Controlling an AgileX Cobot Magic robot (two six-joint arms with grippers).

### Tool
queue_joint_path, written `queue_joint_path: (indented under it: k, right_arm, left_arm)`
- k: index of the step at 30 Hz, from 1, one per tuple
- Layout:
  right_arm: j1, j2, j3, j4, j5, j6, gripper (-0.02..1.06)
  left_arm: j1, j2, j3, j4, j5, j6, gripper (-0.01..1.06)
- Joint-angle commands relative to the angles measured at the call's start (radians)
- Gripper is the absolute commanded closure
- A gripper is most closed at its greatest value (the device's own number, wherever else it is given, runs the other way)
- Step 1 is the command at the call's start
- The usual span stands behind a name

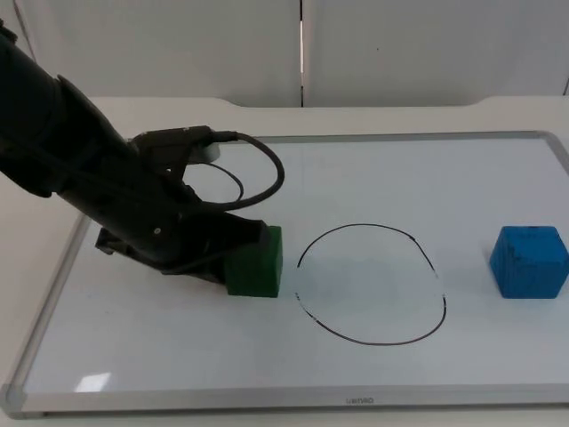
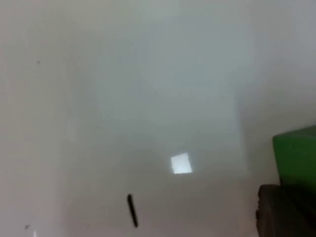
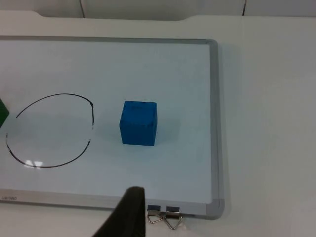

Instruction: Push the two cubes into the marked area.

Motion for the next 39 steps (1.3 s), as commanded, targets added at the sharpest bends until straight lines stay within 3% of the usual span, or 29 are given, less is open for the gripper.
queue_joint_path:
  k: [1, 39]
  right_arm:
    - [-0.005, -0.004, 0.006, -0.002, -0.005, -0.002, -0.01]
    - [-0.003, -0.004, 0.006, -0.002, -0.005, -0.002, -0.01]
  left_arm:
    - [-0.017, 0.005, -0.015, -0.019, 0.017, 0.008, 1.05]
    - [-0.096, 0.005, -0.045, -0.087, 0.053, 0.019, 1.05]
